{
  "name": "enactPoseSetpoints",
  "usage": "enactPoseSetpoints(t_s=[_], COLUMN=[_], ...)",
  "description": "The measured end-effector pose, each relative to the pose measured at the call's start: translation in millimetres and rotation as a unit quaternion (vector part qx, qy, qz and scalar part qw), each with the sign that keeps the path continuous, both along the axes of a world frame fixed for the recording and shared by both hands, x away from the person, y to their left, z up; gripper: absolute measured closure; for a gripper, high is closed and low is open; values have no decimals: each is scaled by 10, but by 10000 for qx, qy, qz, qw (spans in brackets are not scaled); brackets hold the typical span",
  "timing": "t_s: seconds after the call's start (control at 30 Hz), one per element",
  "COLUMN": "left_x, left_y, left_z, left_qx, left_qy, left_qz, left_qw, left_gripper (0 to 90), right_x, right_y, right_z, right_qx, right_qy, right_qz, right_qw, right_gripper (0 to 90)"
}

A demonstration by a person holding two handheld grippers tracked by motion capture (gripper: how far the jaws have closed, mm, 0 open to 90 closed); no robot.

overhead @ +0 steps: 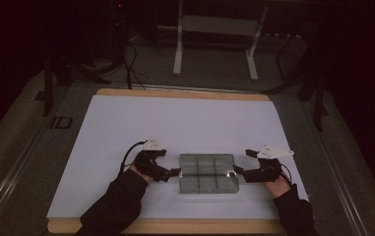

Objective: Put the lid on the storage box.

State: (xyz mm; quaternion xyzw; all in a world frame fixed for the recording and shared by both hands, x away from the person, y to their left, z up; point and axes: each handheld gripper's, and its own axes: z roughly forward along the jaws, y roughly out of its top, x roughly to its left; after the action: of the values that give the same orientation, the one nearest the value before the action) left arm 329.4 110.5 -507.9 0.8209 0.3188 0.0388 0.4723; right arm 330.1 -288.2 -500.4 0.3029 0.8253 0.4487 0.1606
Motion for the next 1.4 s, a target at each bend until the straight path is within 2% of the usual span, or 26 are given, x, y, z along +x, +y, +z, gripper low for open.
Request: enactPoseSetpoints(t_s=[0.07,0.23,0.53,0.83,1.2,1.4], left_x=[-15,-26,-62,-117,-194,-236], left_y=[13,66,121,213,333,404], left_z=[-10,-41,-102,-186,-228,-254], left_qx=[93,146,183,102,206,256], left_qy=[-126,-187,-140,-49,-51,-16], left_qz=[-2,36,23,103,275,348], left_qw=[9999,9997,9997,9999,9994,9991], left_gripper=[27,27,27,27,27,27], right_x=[12,21,7,-26,-97,-134], right_y=[-10,-50,-96,-183,-290,-342], right_z=[-13,-31,-80,-166,-264,-298], right_qx=[-15,-30,-151,-204,-325,-297], right_qy=[23,-12,-6,28,161,220], right_qz=[-31,-140,-214,-307,-462,-553], right_qw=[10000,9999,9997,9993,9983,9978], right_gripper=[169,168,164,163,164,164])
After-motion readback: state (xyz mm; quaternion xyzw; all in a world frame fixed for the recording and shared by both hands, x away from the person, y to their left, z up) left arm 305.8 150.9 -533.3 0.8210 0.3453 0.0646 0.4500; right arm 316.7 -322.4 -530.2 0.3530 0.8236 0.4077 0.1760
